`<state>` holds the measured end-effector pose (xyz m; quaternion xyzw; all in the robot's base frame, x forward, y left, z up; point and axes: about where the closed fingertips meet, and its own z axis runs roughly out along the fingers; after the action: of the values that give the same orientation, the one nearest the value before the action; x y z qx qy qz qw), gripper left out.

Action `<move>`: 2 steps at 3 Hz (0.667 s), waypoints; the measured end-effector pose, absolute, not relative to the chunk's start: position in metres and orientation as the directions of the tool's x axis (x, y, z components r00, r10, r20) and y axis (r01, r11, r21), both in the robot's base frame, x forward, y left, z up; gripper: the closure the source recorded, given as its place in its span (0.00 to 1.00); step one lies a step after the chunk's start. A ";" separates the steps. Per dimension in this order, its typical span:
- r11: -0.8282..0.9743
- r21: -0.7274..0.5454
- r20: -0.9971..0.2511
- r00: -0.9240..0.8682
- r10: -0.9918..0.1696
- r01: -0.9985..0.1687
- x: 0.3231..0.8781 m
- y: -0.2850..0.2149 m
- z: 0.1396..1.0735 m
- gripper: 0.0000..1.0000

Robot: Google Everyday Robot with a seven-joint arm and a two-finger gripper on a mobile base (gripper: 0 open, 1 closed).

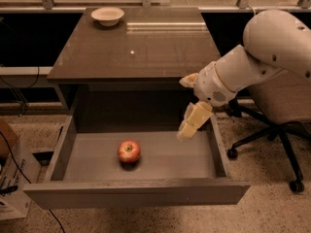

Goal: Pick apple from top drawer and place on counter

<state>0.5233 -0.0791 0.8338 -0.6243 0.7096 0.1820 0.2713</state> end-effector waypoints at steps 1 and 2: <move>0.110 -0.054 -0.658 -0.048 -0.751 -0.992 0.531 -0.046 0.804 0.00; 0.096 -0.036 -0.695 -0.044 -0.718 -0.995 0.539 -0.019 0.766 0.00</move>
Offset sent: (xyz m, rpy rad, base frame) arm 0.0303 0.0886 -0.1142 0.1763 0.0326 0.0652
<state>0.5392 -0.0192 0.7661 -0.6280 0.6817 0.2397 0.2889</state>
